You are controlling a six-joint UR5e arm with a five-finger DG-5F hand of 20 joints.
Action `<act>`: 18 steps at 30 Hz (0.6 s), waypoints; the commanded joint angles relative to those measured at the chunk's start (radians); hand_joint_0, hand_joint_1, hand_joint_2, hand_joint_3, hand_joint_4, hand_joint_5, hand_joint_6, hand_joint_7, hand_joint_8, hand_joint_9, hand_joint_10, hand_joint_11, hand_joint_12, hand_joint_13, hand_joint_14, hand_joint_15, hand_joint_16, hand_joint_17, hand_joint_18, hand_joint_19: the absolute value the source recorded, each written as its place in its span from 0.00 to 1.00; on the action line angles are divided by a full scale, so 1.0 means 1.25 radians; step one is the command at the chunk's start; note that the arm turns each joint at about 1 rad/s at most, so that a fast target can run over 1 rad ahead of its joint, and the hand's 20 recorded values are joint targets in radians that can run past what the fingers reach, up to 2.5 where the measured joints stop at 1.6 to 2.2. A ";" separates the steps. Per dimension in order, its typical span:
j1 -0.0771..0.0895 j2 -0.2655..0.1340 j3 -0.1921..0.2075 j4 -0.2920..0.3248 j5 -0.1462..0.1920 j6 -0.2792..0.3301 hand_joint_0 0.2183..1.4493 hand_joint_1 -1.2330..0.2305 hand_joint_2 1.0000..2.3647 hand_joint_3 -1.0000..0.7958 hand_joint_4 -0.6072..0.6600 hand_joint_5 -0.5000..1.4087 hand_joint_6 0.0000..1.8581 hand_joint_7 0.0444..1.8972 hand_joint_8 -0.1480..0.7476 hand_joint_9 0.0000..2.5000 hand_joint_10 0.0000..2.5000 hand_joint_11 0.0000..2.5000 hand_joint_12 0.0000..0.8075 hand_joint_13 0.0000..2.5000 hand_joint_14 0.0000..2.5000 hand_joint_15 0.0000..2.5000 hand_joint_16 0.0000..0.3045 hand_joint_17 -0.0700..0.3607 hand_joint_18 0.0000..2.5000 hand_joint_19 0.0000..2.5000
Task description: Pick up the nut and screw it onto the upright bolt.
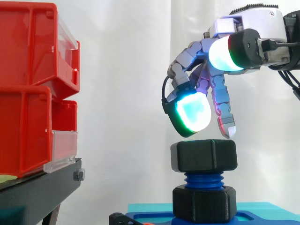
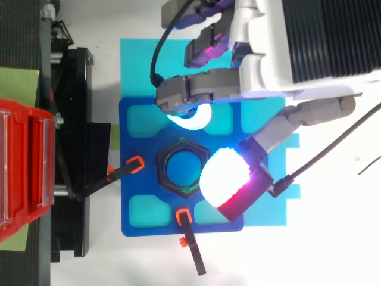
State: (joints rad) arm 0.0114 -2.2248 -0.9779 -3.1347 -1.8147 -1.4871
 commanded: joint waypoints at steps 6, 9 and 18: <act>-0.003 -0.001 0.033 -0.019 0.000 -0.002 0.24 0.74 0.00 0.28 0.66 0.25 0.27 0.63 0.50 0.56 0.00 0.04 0.27 0.39 0.00 0.01 0.06 0.26 0.24 0.00; 0.006 -0.001 0.031 -0.007 0.002 -0.002 0.24 0.74 0.00 0.28 0.68 0.24 0.27 0.56 0.49 0.54 0.00 0.03 0.28 0.38 0.00 0.01 0.07 0.27 0.23 0.00; 0.030 -0.005 0.023 0.030 0.016 0.009 0.23 0.75 0.00 0.28 0.68 0.22 0.27 0.42 0.48 0.47 0.00 0.00 0.31 0.34 0.00 0.00 0.08 0.29 0.22 0.00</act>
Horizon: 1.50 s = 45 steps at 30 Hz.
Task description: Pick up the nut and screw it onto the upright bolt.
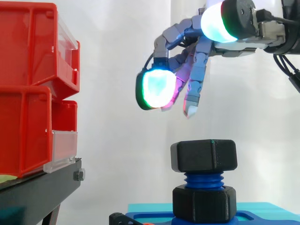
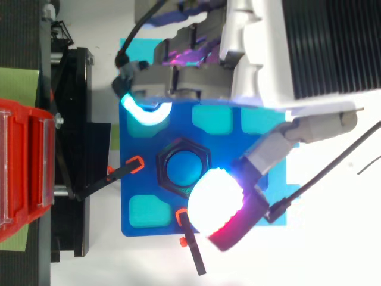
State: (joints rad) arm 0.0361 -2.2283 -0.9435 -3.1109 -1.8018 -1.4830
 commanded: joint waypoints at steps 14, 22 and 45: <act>0.056 -0.002 -0.094 0.117 0.040 0.055 0.22 0.76 0.00 0.28 0.66 0.20 0.27 0.36 0.47 0.40 0.00 0.00 0.33 0.29 0.00 0.00 0.09 0.30 0.17 0.00; 0.057 -0.003 -0.107 0.150 0.040 0.054 0.22 0.77 0.00 0.28 0.66 0.20 0.27 0.36 0.48 0.40 0.00 0.00 0.34 0.29 0.00 0.00 0.09 0.31 0.16 0.00; 0.042 -0.009 -0.108 0.137 0.031 0.048 0.23 0.77 0.00 0.28 0.70 0.22 0.27 0.47 0.49 0.40 0.00 0.00 0.34 0.29 0.00 0.00 0.09 0.30 0.16 0.00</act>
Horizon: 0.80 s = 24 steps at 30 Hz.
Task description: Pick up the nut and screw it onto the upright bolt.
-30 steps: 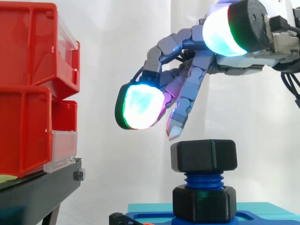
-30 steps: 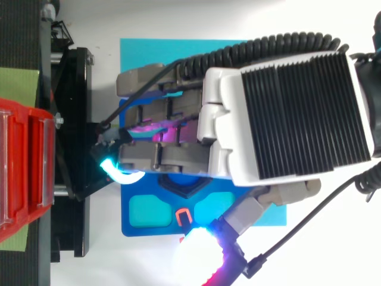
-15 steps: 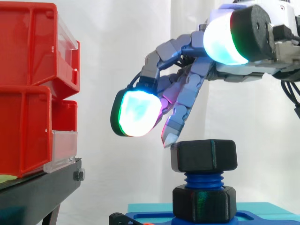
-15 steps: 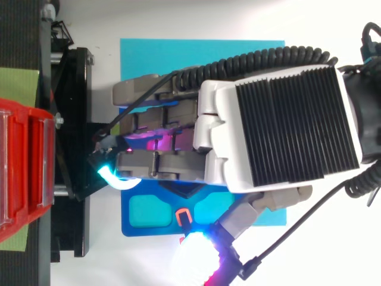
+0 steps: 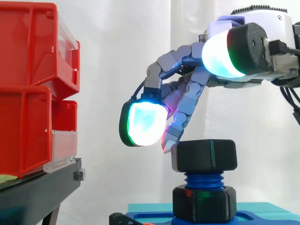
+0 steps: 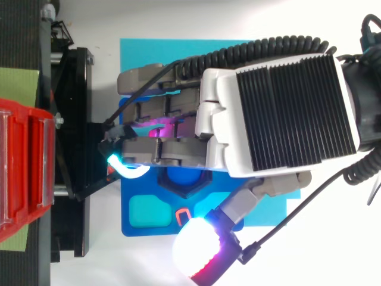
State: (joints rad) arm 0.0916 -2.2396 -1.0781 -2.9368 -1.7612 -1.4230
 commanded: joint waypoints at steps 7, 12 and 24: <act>-0.011 0.000 -0.012 -0.002 -0.010 -0.007 0.23 0.77 0.00 0.28 0.70 0.23 0.27 0.53 0.49 0.40 0.00 0.00 0.33 0.29 0.00 0.00 0.09 0.30 0.16 0.00; -0.012 0.000 -0.011 -0.003 -0.010 -0.007 0.23 0.77 0.00 0.28 0.69 0.24 0.27 0.56 0.49 0.40 0.00 0.00 0.33 0.29 0.00 0.00 0.08 0.30 0.16 0.00; -0.024 0.001 -0.011 -0.006 -0.018 -0.008 0.24 0.75 0.00 0.28 0.63 0.26 0.27 0.77 0.50 0.43 0.00 0.00 0.32 0.30 0.00 0.00 0.08 0.28 0.16 0.00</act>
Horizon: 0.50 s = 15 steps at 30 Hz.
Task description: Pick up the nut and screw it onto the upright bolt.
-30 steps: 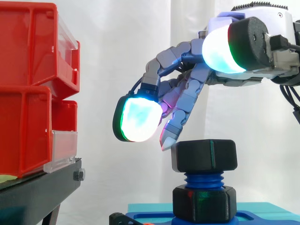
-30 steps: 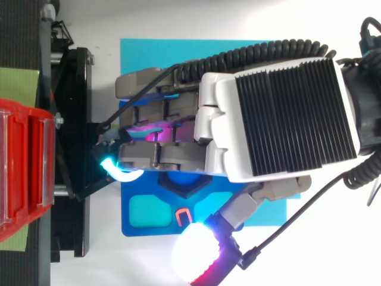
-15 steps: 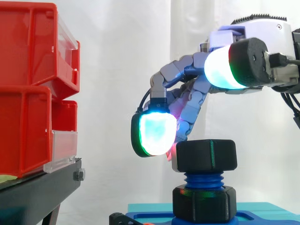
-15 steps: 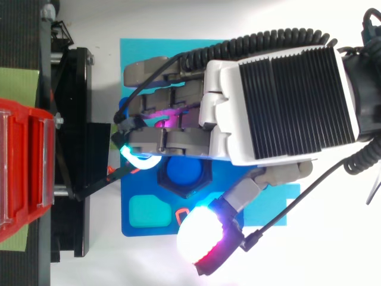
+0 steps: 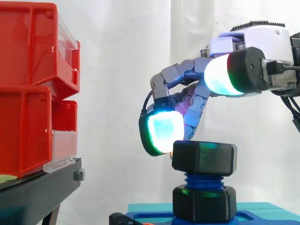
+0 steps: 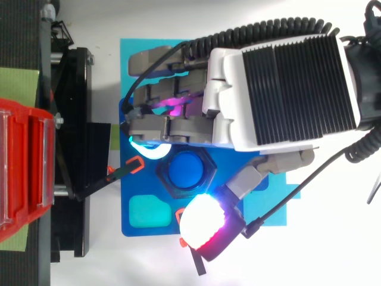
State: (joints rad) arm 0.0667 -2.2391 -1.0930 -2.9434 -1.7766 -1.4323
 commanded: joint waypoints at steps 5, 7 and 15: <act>-0.015 0.001 0.001 -0.001 -0.021 -0.002 0.24 0.72 0.00 0.28 0.61 0.27 0.28 0.79 0.50 0.46 0.00 0.00 0.31 0.32 0.00 0.00 0.07 0.27 0.18 0.00; -0.021 0.001 0.001 -0.004 -0.032 -0.003 0.25 0.72 0.00 0.28 0.59 0.27 0.30 0.76 0.51 0.50 0.00 0.00 0.30 0.33 0.00 0.00 0.07 0.27 0.18 0.00; -0.031 0.001 0.041 -0.049 -0.048 -0.004 0.26 0.70 0.00 0.28 0.57 0.28 0.35 0.63 0.49 0.63 0.00 0.04 0.25 0.39 0.00 0.00 0.05 0.24 0.23 0.00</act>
State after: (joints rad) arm 0.0310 -2.2382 -1.0601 -2.9797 -1.8328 -1.4359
